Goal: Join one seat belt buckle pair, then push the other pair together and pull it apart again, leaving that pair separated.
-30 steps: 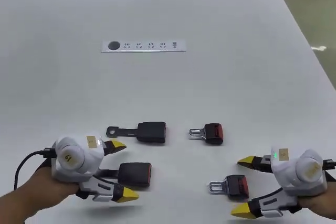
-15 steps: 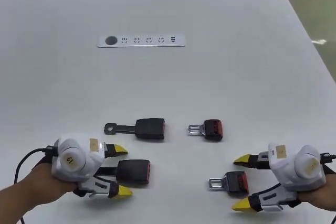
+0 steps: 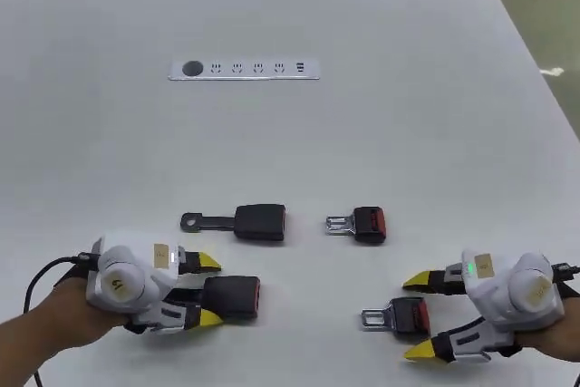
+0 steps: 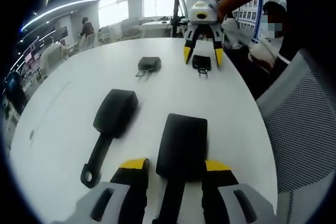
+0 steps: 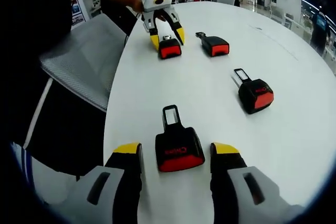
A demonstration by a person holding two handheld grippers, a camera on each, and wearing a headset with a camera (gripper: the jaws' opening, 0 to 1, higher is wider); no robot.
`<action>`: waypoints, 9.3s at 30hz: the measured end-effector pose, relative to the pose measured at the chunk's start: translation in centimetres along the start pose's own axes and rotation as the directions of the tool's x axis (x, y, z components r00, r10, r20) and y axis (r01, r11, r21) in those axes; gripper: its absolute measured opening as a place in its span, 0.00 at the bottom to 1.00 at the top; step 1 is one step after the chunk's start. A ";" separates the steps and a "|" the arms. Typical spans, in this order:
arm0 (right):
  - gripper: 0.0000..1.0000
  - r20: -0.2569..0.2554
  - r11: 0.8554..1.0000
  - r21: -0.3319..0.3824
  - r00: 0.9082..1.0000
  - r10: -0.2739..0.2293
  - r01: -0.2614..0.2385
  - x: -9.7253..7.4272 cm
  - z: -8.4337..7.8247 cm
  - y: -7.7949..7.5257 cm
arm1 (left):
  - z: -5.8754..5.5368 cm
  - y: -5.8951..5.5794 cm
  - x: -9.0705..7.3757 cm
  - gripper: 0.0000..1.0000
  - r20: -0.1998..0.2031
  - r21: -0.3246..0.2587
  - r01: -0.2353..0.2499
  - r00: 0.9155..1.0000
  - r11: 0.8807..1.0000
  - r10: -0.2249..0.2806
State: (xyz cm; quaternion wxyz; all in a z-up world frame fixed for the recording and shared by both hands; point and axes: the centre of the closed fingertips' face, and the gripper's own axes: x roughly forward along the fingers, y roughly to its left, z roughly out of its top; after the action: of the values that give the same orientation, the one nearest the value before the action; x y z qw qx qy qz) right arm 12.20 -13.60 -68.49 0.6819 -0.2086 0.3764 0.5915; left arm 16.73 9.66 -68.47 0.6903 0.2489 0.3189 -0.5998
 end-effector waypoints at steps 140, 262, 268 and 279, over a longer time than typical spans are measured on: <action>0.32 0.183 0.999 -0.045 0.983 -0.014 0.023 10.9 13.6 0.2 | -0.4 -0.5 0.7 0.32 -0.125 0.091 0.090 0.989 0.992 -0.078; 0.74 0.254 0.969 0.087 0.935 -0.248 0.233 1.0 11.5 -9.5 | 5.8 6.8 -2.5 0.76 -0.020 0.061 -0.028 0.999 0.998 0.029; 0.76 0.239 0.969 0.095 0.940 -0.244 0.227 0.6 10.8 -10.9 | 6.2 8.2 -1.9 0.75 -0.022 0.059 -0.025 0.999 0.998 0.026; 0.76 0.166 0.984 0.082 0.971 -0.172 0.160 0.9 8.4 -12.0 | 6.3 9.3 -0.4 0.74 -0.029 0.040 -0.011 0.999 0.999 0.012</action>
State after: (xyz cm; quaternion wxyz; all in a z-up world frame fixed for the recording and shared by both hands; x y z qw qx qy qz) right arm 26.03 -9.43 -65.84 0.7656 -0.1639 0.3174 0.5351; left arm 26.76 6.77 -64.29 0.6839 0.2733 0.3156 -0.5983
